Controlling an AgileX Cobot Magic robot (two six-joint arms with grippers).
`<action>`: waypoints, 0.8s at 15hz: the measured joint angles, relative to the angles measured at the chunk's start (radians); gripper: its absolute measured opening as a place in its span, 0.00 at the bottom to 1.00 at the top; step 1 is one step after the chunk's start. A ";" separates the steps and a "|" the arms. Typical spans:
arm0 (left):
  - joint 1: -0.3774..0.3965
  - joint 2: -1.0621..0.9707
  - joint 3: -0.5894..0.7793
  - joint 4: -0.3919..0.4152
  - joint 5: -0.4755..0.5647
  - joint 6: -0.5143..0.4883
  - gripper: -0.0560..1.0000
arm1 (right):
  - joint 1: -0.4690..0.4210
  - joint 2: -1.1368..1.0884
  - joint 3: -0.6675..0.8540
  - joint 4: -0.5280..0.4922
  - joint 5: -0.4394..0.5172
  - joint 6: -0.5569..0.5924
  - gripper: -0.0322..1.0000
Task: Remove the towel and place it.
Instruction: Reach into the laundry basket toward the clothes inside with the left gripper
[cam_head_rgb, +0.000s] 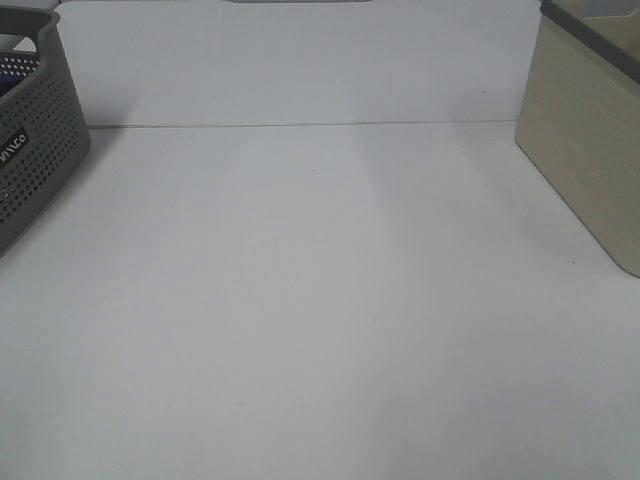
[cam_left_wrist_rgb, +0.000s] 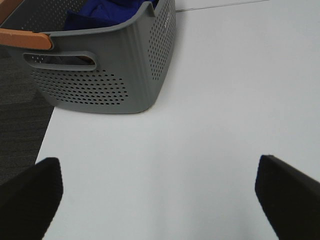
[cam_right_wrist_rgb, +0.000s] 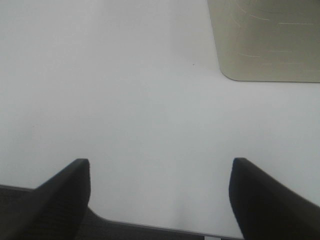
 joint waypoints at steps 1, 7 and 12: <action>0.000 0.000 0.000 0.000 0.000 0.000 0.99 | 0.000 0.000 0.000 0.000 0.000 0.000 0.76; 0.000 0.000 0.000 0.000 0.000 0.000 0.99 | 0.000 0.000 0.000 0.001 0.000 0.000 0.76; 0.000 0.000 0.000 -0.011 0.000 0.000 0.99 | 0.000 0.000 0.000 0.004 0.000 0.000 0.80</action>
